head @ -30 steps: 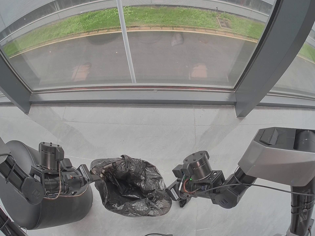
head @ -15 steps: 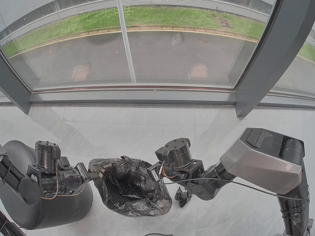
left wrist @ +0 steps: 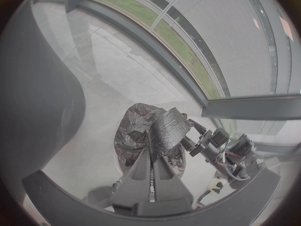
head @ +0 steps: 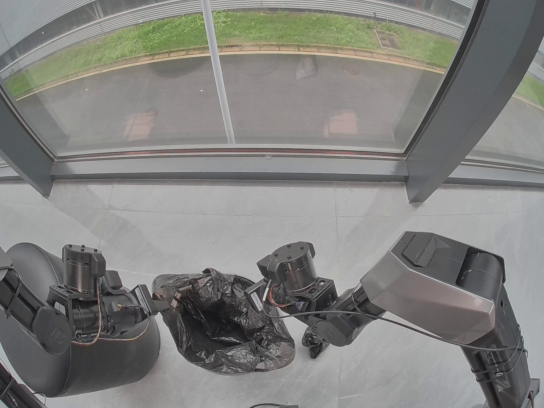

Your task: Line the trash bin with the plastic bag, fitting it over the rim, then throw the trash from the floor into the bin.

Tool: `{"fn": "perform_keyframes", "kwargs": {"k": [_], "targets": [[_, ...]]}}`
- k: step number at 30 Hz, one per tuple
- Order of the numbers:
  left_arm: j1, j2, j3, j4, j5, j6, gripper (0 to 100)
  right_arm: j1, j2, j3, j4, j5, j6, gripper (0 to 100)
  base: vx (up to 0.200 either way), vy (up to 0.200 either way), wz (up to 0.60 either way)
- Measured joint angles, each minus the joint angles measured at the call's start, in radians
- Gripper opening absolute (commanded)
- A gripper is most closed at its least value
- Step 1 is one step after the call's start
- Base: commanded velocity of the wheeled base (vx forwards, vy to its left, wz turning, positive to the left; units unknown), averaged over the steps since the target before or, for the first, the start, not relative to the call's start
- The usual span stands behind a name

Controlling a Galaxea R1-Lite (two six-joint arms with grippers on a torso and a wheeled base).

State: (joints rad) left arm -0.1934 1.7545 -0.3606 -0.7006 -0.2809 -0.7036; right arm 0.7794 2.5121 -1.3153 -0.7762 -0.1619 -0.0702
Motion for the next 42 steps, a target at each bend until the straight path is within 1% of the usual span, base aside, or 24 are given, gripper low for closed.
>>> {"fn": "perform_keyframes", "kwargs": {"k": [3, 7, 14, 18, 27, 34, 37, 42], "targets": [[0.004, 0.003, 0.009, 0.000, 0.027, 0.076, 0, -0.001, 0.000, -0.002, -0.006, -0.011, 0.000, 100, 0.000, 0.000, 0.00], [0.009, 0.009, 0.022, 0.000, 0.061, 0.126, 0, -0.006, -0.003, 0.000, -0.016, -0.029, 0.001, 100, 0.000, 0.000, 0.00], [0.016, 0.010, 0.037, 0.000, 0.059, 0.126, 0, -0.006, -0.029, 0.038, -0.018, -0.031, 0.001, 100, 0.000, 0.000, 0.00], [0.016, 0.006, 0.038, 0.000, 0.056, 0.121, 0, 0.015, -0.052, 0.075, -0.018, -0.025, 0.000, 100, 0.000, 0.000, 0.00], [0.016, -0.029, 0.049, 0.000, 0.048, 0.117, 0, 0.027, -0.050, 0.070, -0.018, -0.042, -0.010, 100, 0.000, 0.000, 0.00], [0.015, -0.042, 0.052, 0.000, 0.048, 0.117, 0, 0.043, -0.064, 0.077, -0.018, -0.009, -0.018, 100, 0.000, 0.000, 0.00], [0.016, -0.044, 0.052, 0.000, 0.047, 0.117, 0, 0.049, -0.064, 0.057, -0.017, 0.020, -0.054, 100, 0.000, 0.000, 0.00], [0.016, -0.047, 0.052, 0.000, 0.047, 0.117, 0, 0.052, -0.050, 0.022, -0.008, 0.030, -0.074, 100, 0.000, 0.000, 0.00]]}}
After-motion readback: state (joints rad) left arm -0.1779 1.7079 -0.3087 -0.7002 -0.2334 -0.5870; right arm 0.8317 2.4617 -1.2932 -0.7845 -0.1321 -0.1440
